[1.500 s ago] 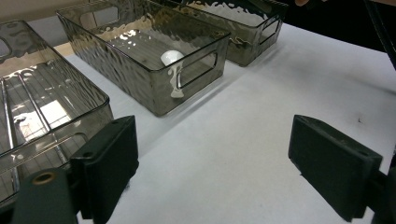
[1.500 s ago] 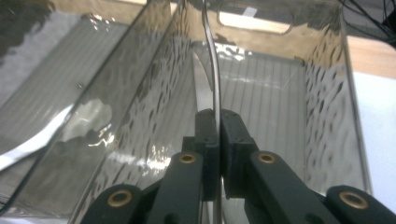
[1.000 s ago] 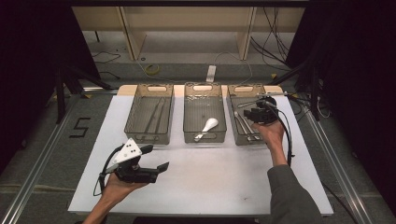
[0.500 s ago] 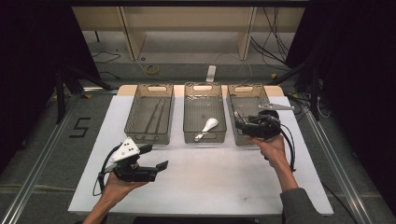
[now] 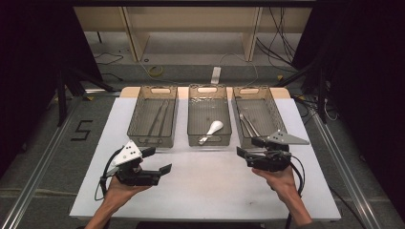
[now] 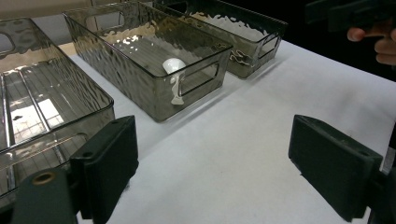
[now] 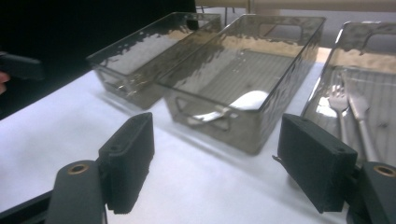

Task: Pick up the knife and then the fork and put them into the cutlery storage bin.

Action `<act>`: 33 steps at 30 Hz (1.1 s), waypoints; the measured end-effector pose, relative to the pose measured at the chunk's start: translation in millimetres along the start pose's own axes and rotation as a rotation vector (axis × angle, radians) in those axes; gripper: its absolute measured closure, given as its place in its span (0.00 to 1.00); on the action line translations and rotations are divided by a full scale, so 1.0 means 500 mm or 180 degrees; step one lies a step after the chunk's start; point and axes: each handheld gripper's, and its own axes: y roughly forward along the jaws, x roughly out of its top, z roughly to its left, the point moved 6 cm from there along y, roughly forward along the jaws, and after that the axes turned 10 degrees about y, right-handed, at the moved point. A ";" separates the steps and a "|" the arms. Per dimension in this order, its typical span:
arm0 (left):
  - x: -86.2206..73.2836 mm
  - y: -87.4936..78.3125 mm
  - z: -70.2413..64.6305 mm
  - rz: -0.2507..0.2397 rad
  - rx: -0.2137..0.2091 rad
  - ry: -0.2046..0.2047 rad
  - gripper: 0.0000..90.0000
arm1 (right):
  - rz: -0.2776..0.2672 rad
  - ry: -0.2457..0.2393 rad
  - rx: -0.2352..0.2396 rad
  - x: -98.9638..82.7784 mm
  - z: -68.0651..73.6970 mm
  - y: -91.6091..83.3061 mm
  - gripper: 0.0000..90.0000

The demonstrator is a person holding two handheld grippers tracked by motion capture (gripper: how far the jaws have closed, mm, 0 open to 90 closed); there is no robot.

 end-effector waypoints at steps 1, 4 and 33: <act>0.000 0.000 0.000 -0.0001 -0.0007 -0.0001 0.17 | -0.0007 0.0003 0.0020 -0.007 0.003 -0.004 0.31; 0.000 0.000 0.000 -0.0017 -0.0018 -0.0020 0.17 | -0.0044 -0.0048 0.0038 -0.025 0.012 -0.018 0.31; 0.000 -0.003 -0.006 -0.0039 -0.0110 -0.0031 0.17 | -0.0011 -0.0137 0.0039 -0.111 0.026 -0.050 0.21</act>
